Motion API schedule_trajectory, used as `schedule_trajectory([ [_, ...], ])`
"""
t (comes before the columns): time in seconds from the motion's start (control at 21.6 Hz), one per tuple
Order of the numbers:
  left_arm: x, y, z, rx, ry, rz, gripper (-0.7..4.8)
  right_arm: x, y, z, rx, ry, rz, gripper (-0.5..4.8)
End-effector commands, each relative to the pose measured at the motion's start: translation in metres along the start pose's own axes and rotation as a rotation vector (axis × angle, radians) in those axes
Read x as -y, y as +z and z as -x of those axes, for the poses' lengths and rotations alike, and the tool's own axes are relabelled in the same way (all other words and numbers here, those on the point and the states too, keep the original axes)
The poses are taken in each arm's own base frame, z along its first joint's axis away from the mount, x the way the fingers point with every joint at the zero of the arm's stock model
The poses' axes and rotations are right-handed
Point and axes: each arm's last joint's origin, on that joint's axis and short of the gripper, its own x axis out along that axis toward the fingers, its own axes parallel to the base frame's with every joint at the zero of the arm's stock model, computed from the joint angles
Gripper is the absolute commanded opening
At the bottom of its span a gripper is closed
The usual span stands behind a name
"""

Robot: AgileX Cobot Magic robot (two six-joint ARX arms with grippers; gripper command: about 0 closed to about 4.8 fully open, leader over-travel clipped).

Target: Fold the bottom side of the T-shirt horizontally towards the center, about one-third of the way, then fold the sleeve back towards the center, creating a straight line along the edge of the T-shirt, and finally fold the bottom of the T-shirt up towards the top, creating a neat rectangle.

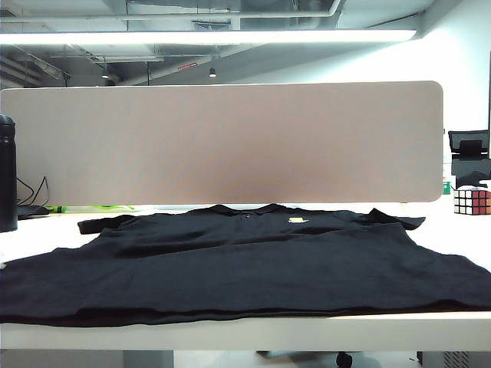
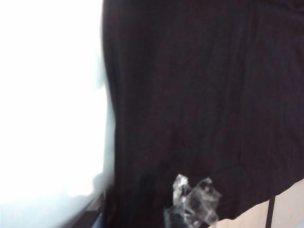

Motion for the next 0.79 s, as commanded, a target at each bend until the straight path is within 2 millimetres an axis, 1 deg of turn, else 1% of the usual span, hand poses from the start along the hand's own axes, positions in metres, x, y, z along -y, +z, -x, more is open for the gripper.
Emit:
schedule_trajectory([
  [0.05, -0.003, -0.001, -0.001, -0.002, 0.055, 0.006, 1.52, -0.004, 0.001, -0.001, 0.003, 0.009, 0.014, 2.56],
  [0.18, -0.003, -0.001, -0.001, -0.001, 0.056, 0.006, 1.52, -0.006, 0.003, -0.007, -0.001, 0.012, 0.010, 2.56],
  [0.37, -0.003, -0.001, -0.001, -0.002, 0.056, 0.006, 1.52, 0.001, 0.005, -0.018, -0.048, 0.005, -0.023, 2.56],
  [0.42, -0.003, -0.001, -0.001, -0.002, 0.056, 0.006, 1.52, 0.006, 0.006, -0.025, -0.076, 0.005, -0.034, 2.56],
  [0.51, -0.003, -0.002, -0.001, -0.003, 0.055, 0.007, 1.52, 0.009, 0.007, -0.032, -0.096, 0.043, -0.046, 2.56],
  [0.55, -0.003, -0.002, -0.001, -0.002, 0.056, 0.007, 1.52, 0.009, 0.008, -0.033, -0.096, 0.072, -0.047, 2.56],
  [0.74, -0.003, -0.001, -0.001, -0.002, 0.056, 0.007, 1.52, 0.009, 0.007, -0.033, -0.107, 0.071, -0.050, 2.52],
  [0.79, -0.003, -0.001, -0.001, -0.002, 0.056, 0.007, 1.52, 0.009, 0.006, -0.033, -0.118, 0.065, -0.040, 2.38],
])
